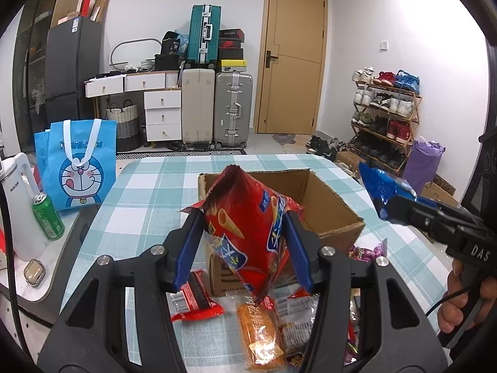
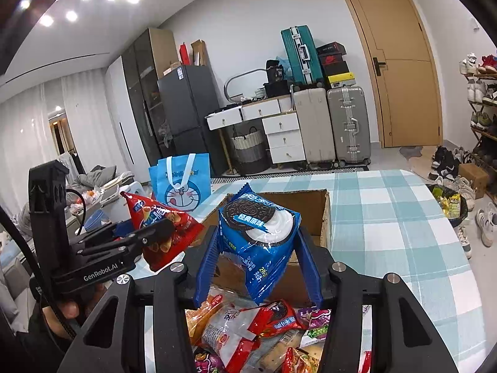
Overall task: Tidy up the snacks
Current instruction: 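Lift and carry both held snacks over the cardboard box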
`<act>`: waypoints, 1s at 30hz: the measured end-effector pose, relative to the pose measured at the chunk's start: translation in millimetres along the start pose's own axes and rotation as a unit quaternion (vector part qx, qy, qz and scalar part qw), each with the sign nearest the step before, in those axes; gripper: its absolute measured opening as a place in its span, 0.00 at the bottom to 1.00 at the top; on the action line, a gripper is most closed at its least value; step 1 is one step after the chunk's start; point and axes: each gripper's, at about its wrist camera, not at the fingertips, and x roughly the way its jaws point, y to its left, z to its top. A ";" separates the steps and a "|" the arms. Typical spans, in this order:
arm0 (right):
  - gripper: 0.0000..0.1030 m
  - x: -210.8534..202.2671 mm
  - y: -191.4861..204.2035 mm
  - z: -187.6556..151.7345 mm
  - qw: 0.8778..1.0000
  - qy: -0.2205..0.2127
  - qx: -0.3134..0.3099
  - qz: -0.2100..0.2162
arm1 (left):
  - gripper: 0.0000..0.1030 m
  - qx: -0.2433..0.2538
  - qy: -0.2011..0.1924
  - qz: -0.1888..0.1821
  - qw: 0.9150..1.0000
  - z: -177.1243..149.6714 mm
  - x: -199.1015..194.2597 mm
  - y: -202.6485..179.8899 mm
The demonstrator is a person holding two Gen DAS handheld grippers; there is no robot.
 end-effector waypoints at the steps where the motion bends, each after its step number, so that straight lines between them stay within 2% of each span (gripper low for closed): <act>1: 0.48 3.2 -0.6 0.7 1.000 0.003 0.001 0.000 | 0.49 -0.002 0.001 0.001 1.000 2.0 2.4 0.7; 20: 0.48 62.9 -22.8 5.2 0.999 0.046 0.021 -0.009 | 0.48 -0.006 0.027 0.019 0.999 19.2 68.7 10.5; 26: 0.48 85.0 -36.3 9.5 0.996 0.066 0.057 -0.009 | 0.48 -0.001 0.043 0.025 0.999 19.8 97.4 7.1; 28: 0.53 90.0 -39.8 11.0 0.995 0.073 0.066 -0.014 | 0.48 -0.003 0.052 0.024 0.998 18.8 107.3 6.5; 30: 0.54 89.5 -41.8 11.5 0.995 0.069 0.070 -0.013 | 0.48 -0.008 0.056 0.019 0.998 17.1 112.0 6.0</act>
